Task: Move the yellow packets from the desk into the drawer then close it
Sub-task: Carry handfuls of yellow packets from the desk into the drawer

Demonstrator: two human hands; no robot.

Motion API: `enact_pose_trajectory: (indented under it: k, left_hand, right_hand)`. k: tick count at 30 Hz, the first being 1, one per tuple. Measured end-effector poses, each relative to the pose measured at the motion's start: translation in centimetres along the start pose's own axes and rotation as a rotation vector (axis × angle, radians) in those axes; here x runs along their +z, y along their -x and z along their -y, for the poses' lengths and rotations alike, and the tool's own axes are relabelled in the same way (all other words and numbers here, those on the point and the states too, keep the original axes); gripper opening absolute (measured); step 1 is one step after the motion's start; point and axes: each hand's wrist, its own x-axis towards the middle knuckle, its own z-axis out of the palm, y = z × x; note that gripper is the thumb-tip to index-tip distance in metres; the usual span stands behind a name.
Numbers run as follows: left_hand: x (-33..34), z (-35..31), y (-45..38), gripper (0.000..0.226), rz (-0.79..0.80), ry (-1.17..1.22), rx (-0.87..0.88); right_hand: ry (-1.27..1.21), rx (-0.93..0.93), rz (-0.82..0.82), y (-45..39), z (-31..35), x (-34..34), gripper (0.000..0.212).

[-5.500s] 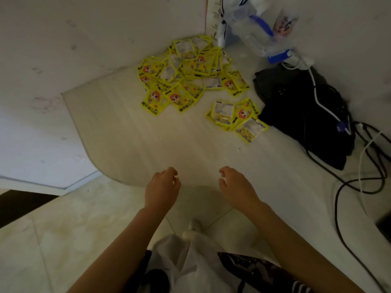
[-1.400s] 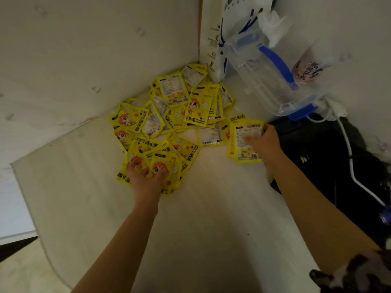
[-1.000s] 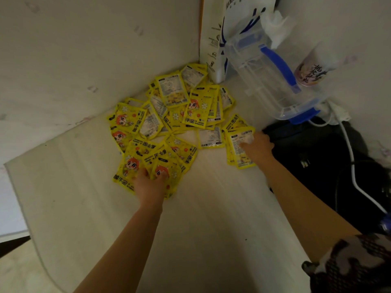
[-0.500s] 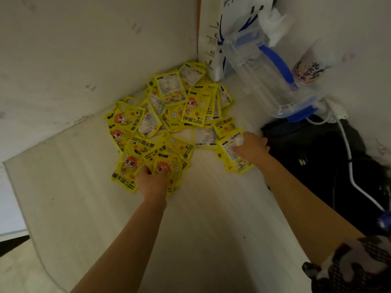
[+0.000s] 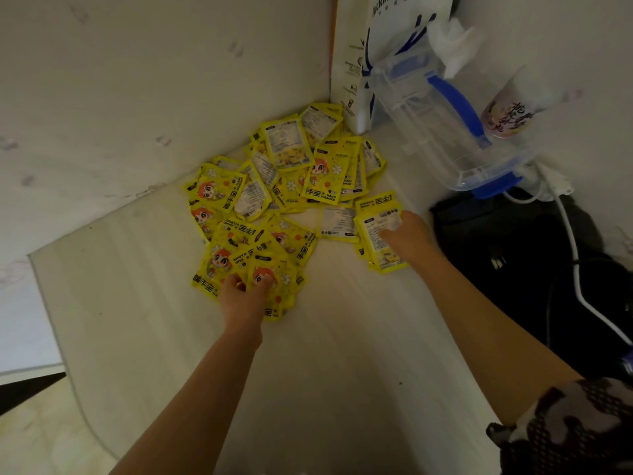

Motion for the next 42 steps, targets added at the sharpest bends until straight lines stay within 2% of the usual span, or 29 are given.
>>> enact_pose_trajectory:
  k: [7,11,15,19,31,39,42]
  left_hand:
    - [-2.1,1.3,2.5,0.025,0.042,0.114,-0.003]
    - [-3.3,2.8,4.4,0.02,0.066,0.13,-0.039]
    - [-4.0,4.1,6.4,0.019,0.121,0.128,-0.066]
    - [-5.0,5.0,7.9,0.016,0.216,0.118,-0.058]
    - [-11.3,6.4,6.8,0.015,0.516,-0.095,0.035]
    - [-17.1,7.1,6.6,0.014,0.709,-0.192,0.019]
    - [-17.7,7.7,7.5,0.017,0.787,-0.275,0.024]
  right_hand:
    - [-0.177,0.065,-0.055,4.7,-2.6,-0.3,0.027]
    - [-0.263,0.09,-0.021,8.7,-4.8,0.0,0.022]
    - [-0.416,0.156,0.012,12.8,-7.2,0.8,0.021]
    - [-0.456,0.25,-0.007,16.5,-9.6,2.2,0.027]
    - [-0.601,0.38,-0.203,27.0,-10.2,10.2,0.026]
    - [-0.817,0.536,-0.395,36.9,-10.2,15.9,0.024]
    - [-0.907,0.527,-0.476,41.0,-10.7,16.6,0.012]
